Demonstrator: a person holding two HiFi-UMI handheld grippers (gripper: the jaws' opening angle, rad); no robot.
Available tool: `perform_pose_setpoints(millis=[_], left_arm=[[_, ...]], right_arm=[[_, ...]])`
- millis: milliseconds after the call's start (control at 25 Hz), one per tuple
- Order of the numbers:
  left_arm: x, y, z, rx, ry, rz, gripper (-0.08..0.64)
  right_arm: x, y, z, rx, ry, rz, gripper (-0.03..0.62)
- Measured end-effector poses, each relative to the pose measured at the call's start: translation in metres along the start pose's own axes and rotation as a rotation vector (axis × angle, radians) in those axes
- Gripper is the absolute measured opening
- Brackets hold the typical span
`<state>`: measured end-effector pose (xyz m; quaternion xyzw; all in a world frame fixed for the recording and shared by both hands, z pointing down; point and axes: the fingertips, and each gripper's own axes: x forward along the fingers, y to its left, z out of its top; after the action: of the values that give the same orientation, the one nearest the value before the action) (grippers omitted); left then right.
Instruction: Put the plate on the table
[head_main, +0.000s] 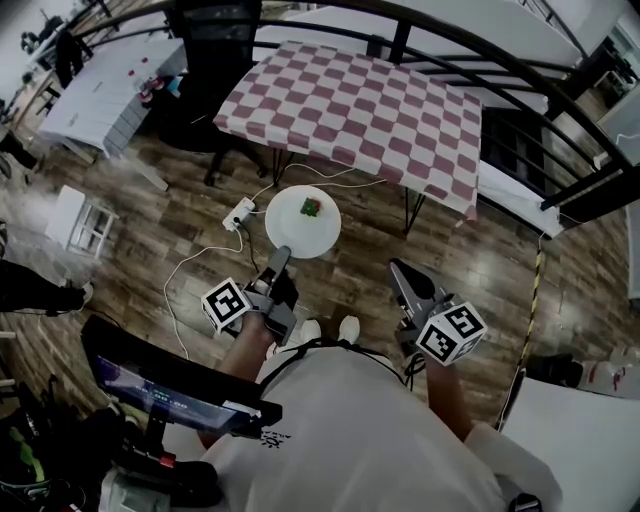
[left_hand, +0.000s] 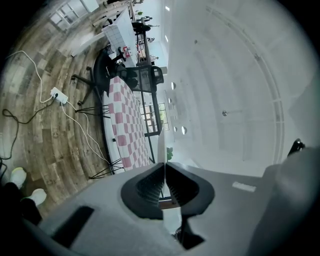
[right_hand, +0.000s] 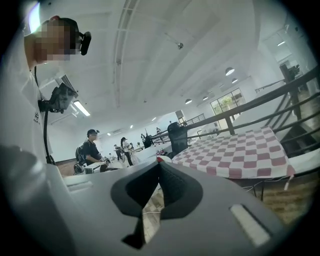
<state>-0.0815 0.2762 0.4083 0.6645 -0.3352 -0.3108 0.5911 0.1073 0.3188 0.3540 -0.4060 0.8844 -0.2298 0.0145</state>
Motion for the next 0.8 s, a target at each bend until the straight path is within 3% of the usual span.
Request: perform_pose_setpoints(millis=[800], left_arm=[[-0.01, -0.018, 0.019, 0.015, -0.009, -0.032, 0.02]], right_arm=[[0.012, 0.011, 0.005, 0.015, -0.015, -0.056, 0.008]])
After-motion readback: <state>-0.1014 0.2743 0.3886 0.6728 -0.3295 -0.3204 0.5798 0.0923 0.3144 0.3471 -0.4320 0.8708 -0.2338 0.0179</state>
